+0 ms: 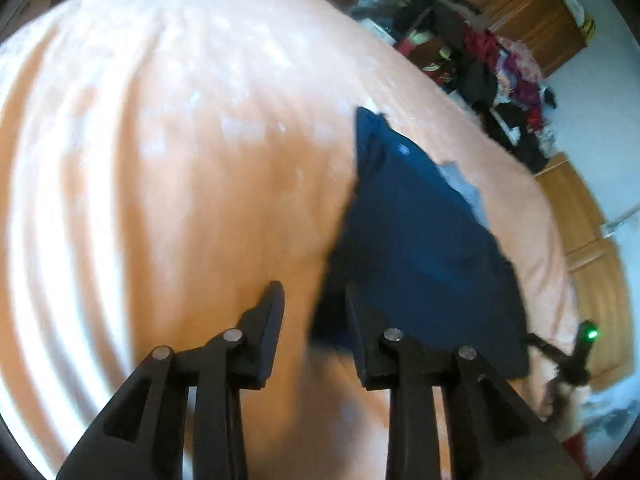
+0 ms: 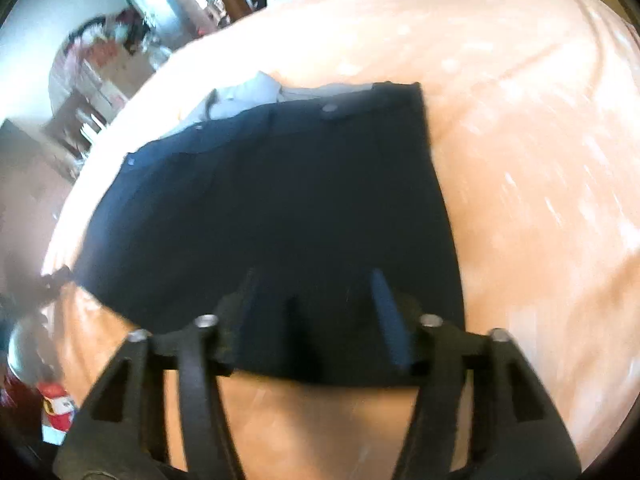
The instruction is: Fold small clothes
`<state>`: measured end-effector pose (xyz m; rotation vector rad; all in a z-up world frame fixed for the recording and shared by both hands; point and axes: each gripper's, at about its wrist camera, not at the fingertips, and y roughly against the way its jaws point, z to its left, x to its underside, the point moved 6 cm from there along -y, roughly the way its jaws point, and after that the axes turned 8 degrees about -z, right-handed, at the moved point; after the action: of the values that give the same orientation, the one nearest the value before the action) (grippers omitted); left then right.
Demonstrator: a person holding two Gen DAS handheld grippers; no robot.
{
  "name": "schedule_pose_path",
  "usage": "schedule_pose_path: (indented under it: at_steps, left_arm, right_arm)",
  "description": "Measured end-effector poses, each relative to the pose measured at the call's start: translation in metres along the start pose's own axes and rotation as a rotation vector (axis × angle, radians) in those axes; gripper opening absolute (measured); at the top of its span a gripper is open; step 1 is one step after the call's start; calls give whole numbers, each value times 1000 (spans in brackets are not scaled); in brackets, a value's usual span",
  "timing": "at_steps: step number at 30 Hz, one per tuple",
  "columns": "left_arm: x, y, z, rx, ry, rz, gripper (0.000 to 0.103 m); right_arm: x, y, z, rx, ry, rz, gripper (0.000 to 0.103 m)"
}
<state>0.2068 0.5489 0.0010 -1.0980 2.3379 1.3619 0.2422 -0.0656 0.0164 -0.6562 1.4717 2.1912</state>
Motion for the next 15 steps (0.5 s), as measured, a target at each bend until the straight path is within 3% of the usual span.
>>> schedule_pose_path:
  at_steps: [1, 3, 5, 9, 15]
  left_arm:
    - [12, 5, -13, 46, -7, 7, 31]
    - [32, 8, -34, 153, 30, 26, 41]
    - [42, -2, -32, 178, 96, 22, 51]
    - [37, -24, -16, 143, 232, -57, 51]
    - [12, -41, -12, 78, 264, -199, 48]
  right_arm:
    - [7, 6, 4, -3, -8, -6, 65]
    - [26, 15, 12, -31, -34, -4, 69]
    - [42, 17, 22, -51, -54, 5, 69]
    - [54, 11, 45, -82, -82, 31, 69]
    - [30, 18, 87, -113, 3, 13, 70]
